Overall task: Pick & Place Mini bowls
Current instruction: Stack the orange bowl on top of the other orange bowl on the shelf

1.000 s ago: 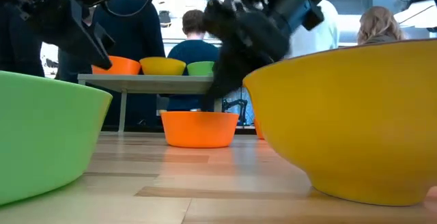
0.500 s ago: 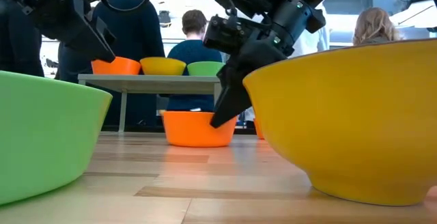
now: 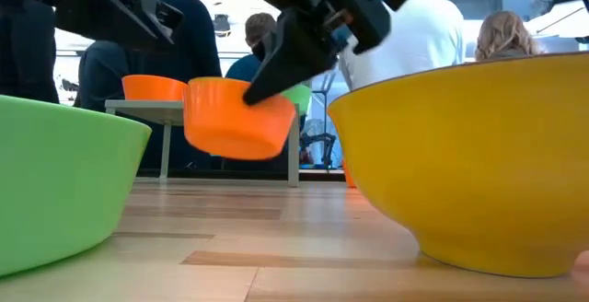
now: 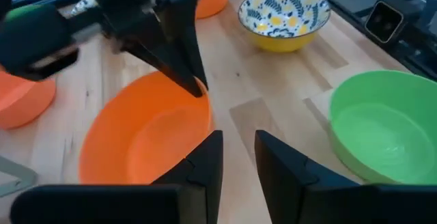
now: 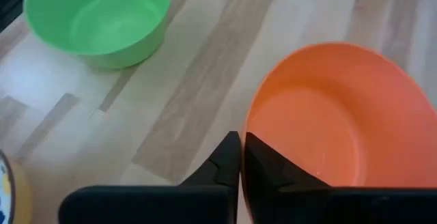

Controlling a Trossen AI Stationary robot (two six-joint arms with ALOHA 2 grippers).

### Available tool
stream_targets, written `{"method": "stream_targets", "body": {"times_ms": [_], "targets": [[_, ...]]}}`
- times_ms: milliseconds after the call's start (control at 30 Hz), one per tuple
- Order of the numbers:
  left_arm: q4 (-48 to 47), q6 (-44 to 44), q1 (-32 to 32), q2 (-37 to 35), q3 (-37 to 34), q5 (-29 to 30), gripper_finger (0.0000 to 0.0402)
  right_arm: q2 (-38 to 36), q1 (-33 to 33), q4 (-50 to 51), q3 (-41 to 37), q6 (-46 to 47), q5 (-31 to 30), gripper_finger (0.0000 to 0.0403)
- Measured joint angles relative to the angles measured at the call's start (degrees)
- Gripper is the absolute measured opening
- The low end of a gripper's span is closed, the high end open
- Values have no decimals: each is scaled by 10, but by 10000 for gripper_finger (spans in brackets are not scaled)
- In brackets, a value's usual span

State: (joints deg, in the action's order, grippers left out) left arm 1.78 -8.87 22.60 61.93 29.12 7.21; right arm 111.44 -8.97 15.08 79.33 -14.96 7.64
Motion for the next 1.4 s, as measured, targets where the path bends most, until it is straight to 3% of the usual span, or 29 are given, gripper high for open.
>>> {"method": "stream_targets", "body": {"times_ms": [333, 733, 1000, 1233, 1400], "targets": [[2, -92, -38, 35, 0, -8, 87, 0, 16, 18, 33, 1, 50, 6], [13, -117, -50, 16, 1, 0, 87, 0, 16, 32, 34, 38, 57, 4], [26, -117, -72, 48, 1, -49, 87, 0, 16, 15, 34, 38, 61, 3], [31, -118, -72, 79, 1, -56, 87, 1, 18, 9, 34, 25, 61, 7], [31, -119, -71, 79, 1, -60, 57, 1, 20, 1, 34, 24, 60, 16]]}}
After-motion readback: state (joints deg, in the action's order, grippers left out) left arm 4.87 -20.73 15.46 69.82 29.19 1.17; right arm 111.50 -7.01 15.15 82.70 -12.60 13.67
